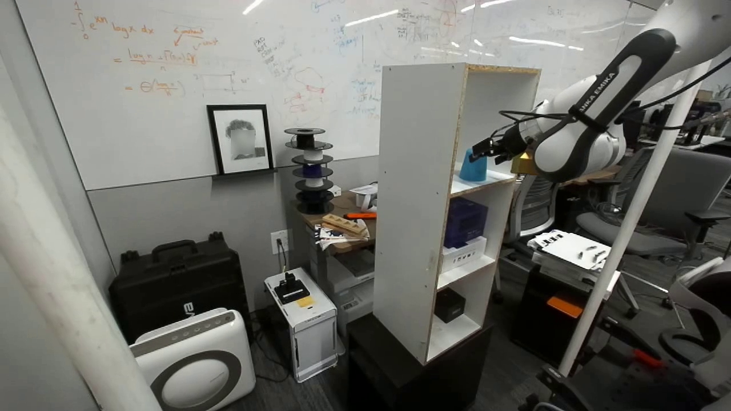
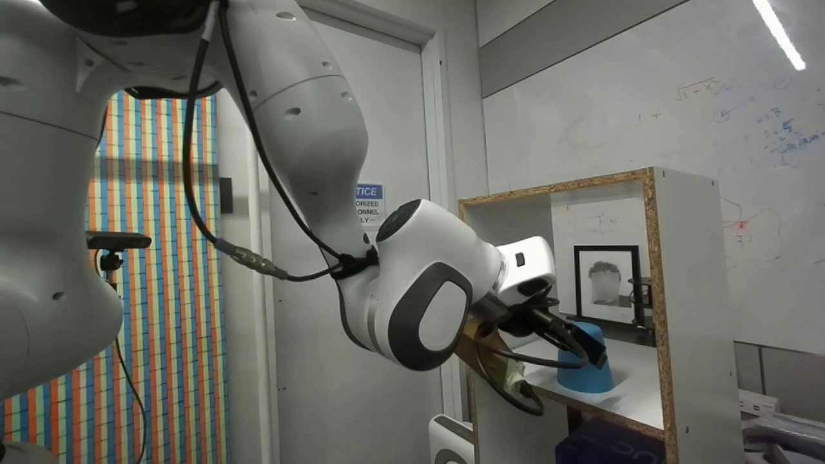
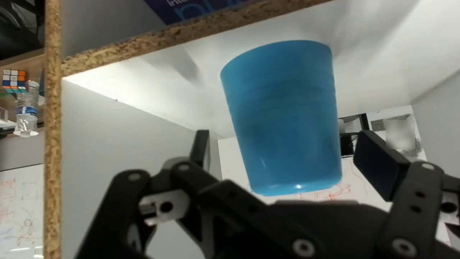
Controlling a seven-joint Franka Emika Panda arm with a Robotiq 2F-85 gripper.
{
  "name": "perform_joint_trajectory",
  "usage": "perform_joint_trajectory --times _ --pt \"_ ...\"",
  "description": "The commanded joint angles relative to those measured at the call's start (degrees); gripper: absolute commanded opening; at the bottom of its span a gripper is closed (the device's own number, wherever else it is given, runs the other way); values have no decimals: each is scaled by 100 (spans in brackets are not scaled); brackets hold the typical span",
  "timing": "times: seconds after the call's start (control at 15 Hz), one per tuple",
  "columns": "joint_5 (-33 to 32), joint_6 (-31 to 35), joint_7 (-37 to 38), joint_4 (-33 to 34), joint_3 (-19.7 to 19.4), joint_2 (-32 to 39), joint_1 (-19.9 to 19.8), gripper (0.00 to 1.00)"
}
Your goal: Pick up the blue cup and put it on top of the cabinet
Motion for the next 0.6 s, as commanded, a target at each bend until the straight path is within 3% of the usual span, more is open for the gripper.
perform_joint_trajectory --times 0.0,0.13,0.2,0.27,0.47,0.53 --pt "281 502 -395 487 -724 504 875 100" --pt "315 660 -441 666 -989 718 1210 100" --pt "391 729 -495 728 -1098 796 1369 75" --pt "479 783 -545 752 -1182 844 1509 74" --pt "613 834 -560 538 -1293 697 1792 49" --pt "647 753 -510 373 -1296 546 1848 49"
